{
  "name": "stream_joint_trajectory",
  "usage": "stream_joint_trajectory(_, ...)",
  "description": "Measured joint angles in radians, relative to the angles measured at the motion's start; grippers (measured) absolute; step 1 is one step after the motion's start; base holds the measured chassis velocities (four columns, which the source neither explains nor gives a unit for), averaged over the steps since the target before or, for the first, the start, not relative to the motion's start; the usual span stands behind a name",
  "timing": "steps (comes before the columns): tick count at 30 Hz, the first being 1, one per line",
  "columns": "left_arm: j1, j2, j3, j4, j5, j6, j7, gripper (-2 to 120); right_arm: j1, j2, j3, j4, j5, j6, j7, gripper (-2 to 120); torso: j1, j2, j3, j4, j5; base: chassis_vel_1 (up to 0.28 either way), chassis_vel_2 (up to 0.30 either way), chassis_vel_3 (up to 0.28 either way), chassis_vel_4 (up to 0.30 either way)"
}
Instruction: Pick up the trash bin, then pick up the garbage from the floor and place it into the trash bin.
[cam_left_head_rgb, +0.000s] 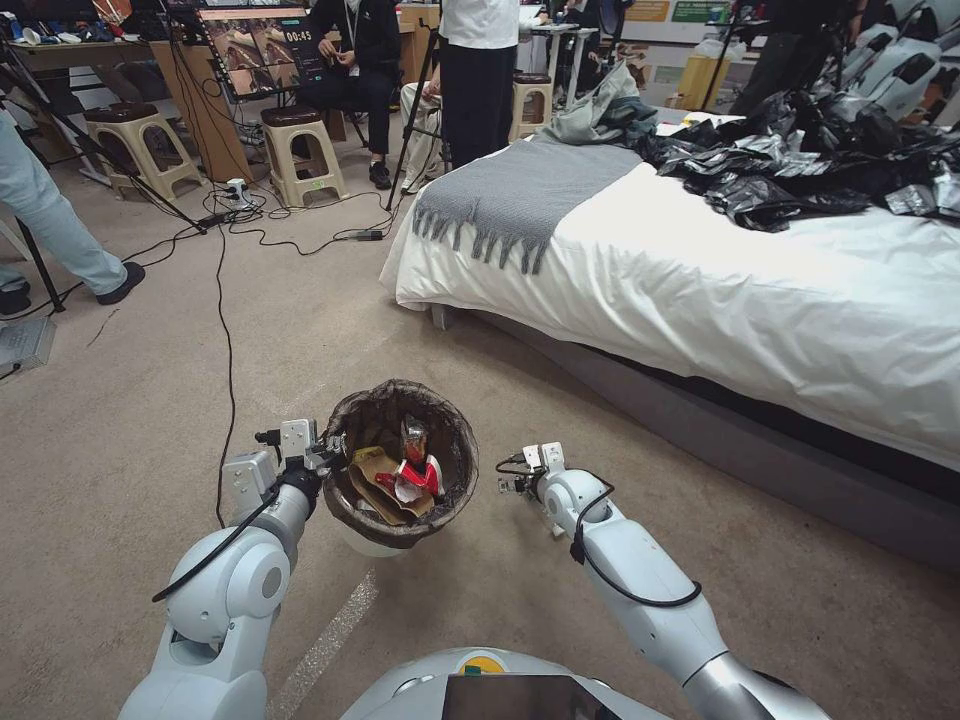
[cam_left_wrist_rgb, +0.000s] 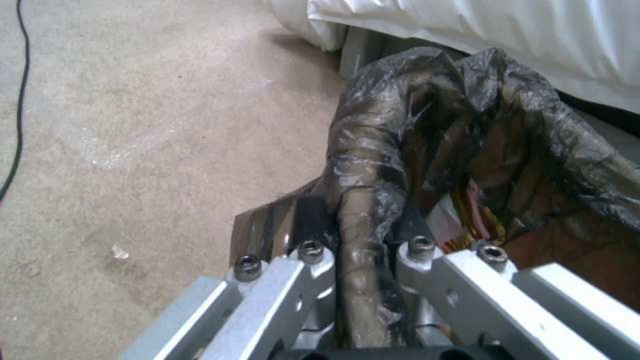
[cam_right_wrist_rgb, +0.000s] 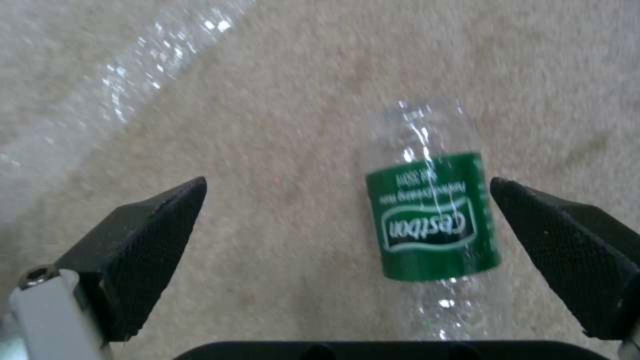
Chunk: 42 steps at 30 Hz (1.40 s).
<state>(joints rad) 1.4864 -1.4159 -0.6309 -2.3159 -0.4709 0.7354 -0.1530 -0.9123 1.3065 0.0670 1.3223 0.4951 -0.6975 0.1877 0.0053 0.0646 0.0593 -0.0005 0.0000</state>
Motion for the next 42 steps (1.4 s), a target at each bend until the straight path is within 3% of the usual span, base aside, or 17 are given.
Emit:
stream_joint_trajectory(26, -0.001, 0.003, -0.006, 0.003, 0.001, 0.000, 0.000, 5, 0.052, 0.042, 0.037, -0.281, -0.086, 0.077, -0.027, 100, 0.000, 0.000, 0.000, 0.0000, 0.0000, 0.000, 0.000, 0.000, 0.000)
stream_joint_trajectory(36, -0.001, 0.003, -0.008, 0.002, 0.001, 0.000, 0.001, 5, 0.056, 0.054, 0.038, -0.314, -0.108, 0.095, -0.049, 100, 0.000, 0.000, 0.000, -0.0003, -0.0006, 0.000, 0.000, 0.000, 0.000)
stream_joint_trajectory(42, -0.002, 0.005, -0.011, 0.003, 0.001, 0.000, 0.001, 5, 0.056, 0.060, 0.039, -0.312, -0.115, 0.110, -0.052, 89, 0.000, 0.000, 0.000, -0.0001, -0.0004, 0.000, 0.000, 0.000, 0.000)
